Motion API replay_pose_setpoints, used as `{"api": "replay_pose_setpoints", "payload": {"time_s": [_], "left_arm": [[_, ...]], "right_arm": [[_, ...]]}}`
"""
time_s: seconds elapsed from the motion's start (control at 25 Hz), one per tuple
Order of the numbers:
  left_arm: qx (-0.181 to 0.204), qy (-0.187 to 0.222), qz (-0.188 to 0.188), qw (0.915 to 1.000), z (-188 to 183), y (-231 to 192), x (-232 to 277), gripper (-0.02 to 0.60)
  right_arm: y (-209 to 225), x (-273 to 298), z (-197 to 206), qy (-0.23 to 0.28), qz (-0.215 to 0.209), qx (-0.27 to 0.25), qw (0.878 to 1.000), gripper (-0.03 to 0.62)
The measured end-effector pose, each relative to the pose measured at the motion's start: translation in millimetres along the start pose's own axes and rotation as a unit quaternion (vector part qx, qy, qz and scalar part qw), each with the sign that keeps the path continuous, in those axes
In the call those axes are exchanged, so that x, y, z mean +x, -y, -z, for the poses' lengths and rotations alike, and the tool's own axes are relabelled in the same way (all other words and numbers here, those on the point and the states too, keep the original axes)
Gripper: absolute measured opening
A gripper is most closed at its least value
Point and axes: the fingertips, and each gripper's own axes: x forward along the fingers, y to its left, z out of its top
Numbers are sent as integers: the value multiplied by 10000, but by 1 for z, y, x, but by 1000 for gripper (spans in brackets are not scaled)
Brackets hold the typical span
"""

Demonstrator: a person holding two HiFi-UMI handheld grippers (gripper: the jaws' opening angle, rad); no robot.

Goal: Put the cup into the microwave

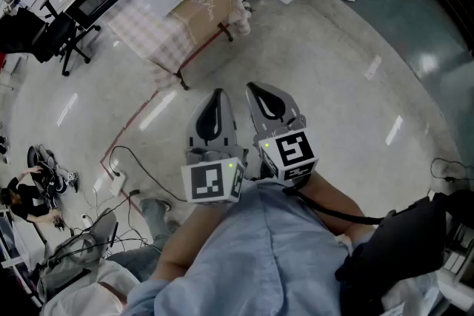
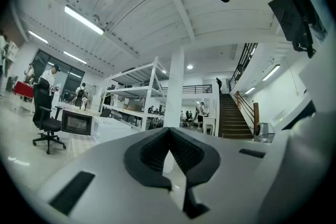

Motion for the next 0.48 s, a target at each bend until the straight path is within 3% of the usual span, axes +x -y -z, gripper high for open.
{"api": "replay_pose_setpoints", "payload": {"time_s": [0.48], "left_arm": [[24, -9, -23, 10000, 3, 5, 9, 8]], "right_arm": [[13, 4, 1, 25, 14, 120, 9999, 0]]}}
